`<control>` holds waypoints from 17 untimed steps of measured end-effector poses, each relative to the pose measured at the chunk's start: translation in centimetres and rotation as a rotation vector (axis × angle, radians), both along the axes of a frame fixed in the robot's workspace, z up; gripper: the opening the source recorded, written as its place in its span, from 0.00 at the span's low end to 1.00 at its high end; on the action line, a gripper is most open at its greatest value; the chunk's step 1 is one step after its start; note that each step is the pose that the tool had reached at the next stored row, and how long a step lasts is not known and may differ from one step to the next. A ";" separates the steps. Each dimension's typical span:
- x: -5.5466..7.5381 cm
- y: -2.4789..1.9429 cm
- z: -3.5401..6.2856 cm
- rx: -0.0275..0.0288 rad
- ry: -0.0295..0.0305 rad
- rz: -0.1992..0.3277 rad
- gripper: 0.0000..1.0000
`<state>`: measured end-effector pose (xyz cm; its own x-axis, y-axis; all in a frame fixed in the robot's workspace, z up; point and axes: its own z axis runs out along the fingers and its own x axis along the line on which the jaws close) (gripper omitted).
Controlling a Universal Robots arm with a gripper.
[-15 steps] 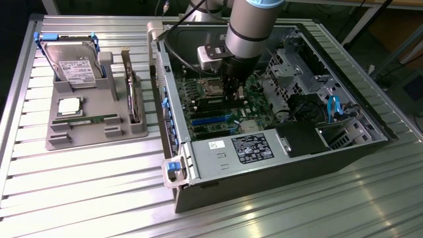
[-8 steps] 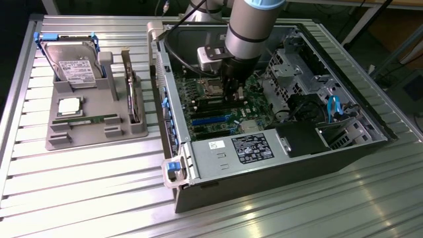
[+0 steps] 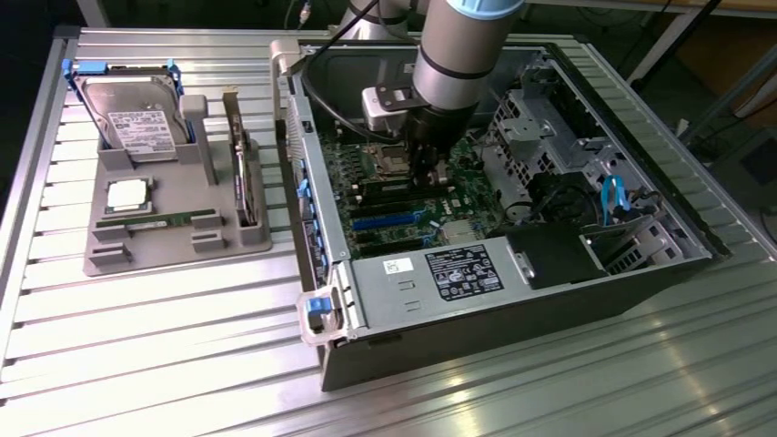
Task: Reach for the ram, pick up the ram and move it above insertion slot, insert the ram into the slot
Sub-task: 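Insert the ram into the slot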
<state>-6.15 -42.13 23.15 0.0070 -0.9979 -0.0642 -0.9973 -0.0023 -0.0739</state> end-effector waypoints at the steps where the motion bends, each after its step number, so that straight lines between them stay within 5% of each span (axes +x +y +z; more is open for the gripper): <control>1: 0.0 0.03 -0.03 0.0003 -0.0002 0.000 0.14; 17: 0.0 0.10 -0.08 -0.0031 0.0000 0.010 0.14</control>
